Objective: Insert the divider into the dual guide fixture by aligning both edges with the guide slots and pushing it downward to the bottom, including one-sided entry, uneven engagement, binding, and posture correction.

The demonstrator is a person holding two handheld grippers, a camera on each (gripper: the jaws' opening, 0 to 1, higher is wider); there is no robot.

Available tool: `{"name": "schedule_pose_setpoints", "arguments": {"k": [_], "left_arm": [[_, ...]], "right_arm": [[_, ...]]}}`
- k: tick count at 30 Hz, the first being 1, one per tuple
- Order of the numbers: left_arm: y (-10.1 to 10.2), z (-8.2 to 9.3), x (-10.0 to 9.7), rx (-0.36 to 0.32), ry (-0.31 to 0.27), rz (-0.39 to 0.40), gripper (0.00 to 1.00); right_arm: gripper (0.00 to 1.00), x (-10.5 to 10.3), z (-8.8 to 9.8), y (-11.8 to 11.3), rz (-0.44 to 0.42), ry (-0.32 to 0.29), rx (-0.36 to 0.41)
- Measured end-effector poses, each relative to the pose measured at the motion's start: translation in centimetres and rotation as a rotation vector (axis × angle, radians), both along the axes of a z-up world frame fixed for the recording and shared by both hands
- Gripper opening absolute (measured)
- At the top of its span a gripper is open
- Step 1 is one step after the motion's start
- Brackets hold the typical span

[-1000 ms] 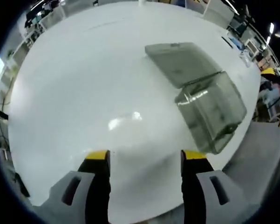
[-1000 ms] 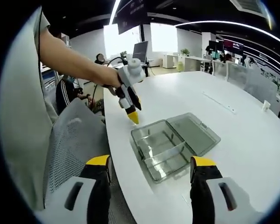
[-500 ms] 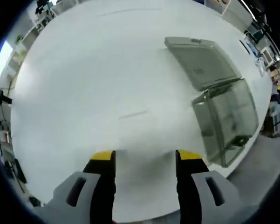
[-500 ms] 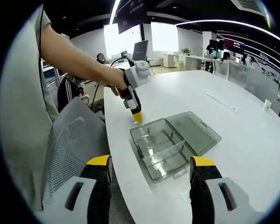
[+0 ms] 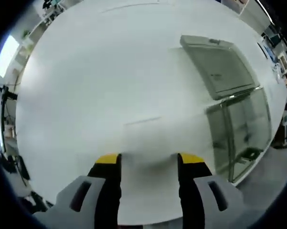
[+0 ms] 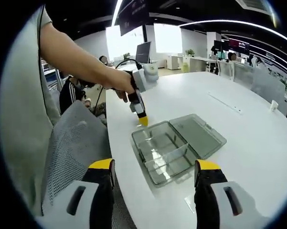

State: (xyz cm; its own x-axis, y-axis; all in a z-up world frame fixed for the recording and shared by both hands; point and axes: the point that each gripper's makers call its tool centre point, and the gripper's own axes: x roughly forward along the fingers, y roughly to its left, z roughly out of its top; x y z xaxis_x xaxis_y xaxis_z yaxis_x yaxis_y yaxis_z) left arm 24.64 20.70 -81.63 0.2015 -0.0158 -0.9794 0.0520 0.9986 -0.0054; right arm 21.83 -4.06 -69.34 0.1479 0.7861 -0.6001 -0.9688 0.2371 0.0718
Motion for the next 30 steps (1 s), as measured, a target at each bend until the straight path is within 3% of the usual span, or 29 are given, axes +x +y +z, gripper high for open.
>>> {"name": "schedule_pose_setpoints", "arguments": {"k": [5, 23, 30], "left_arm": [[0.16, -0.10, -0.19, 0.031, 0.018, -0.007, 0.43], [-0.10, -0.33, -0.69, 0.029, 0.045, 0.079, 0.34], [-0.07, -0.33, -0.91, 0.022, 0.048, 0.055, 0.31]], "right_arm": [[0.65, 0.14, 0.04, -0.06, -0.005, -0.002, 0.003], [0.63, 0.00, 0.05, -0.23, -0.011, -0.006, 0.008], [0.63, -0.15, 0.22, -0.25, -0.012, -0.009, 0.009]]}}
